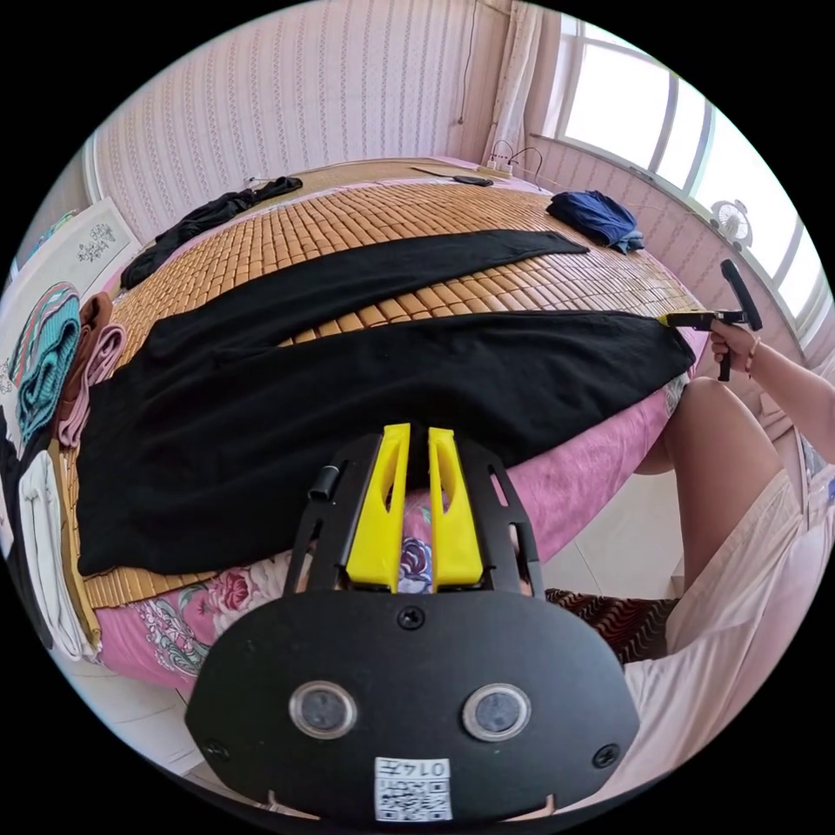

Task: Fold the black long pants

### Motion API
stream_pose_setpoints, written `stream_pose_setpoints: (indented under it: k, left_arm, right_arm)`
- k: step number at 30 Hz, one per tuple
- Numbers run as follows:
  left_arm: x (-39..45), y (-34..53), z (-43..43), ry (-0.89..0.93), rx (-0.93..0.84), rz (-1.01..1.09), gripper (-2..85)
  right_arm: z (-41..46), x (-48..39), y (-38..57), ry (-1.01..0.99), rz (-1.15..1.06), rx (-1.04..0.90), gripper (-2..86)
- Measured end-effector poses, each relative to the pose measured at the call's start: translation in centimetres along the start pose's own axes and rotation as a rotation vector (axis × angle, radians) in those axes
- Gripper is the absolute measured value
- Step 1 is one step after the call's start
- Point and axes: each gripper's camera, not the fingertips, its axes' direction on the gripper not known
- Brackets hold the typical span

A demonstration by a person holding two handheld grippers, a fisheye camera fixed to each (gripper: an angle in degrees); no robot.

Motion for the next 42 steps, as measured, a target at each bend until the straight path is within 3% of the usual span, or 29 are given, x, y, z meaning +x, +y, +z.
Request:
stream_pose_setpoints:
  k: [9, 15, 21, 28, 34, 38, 42]
  left_arm:
    - [-1.7, 1.2, -0.4, 0.03, 0.007, -0.023, 4.7]
    - [-6.9, 3.9, -4.5, -0.033, 0.13, -0.245, 5.3]
    - [-16.9, 9.7, -9.0, -0.214, 0.137, -0.561, 5.6]
    - [-24.6, 15.1, -11.7, -0.404, 0.077, -0.728, 1.3]
    - [-31.0, 18.9, -11.0, -0.354, 0.068, -0.978, 10.1]
    - [-32.4, 19.8, -10.0, -0.341, 0.069, -0.918, 7.4]
    - [-33.4, 21.1, -10.8, -0.259, 0.071, -0.918, 1.0]
  right_arm:
    - [0.1, 3.0, -6.5, -0.004, 0.055, 0.052, 4.9]
    - [-1.8, 4.0, -4.7, -0.003, 0.184, 0.114, 6.8]
    - [-1.4, 2.5, -1.8, -0.156, 0.094, 0.003, 3.3]
    - [1.1, 0.6, -3.1, -0.012, 0.04, -0.103, -0.1]
    - [2.2, -2.5, -4.4, 0.157, -0.094, -0.164, -0.3]
    - [2.8, -3.1, -5.1, 0.202, -0.112, -0.202, -0.3]
    - [3.1, -1.4, -6.3, 0.109, -0.037, -0.265, -0.3]
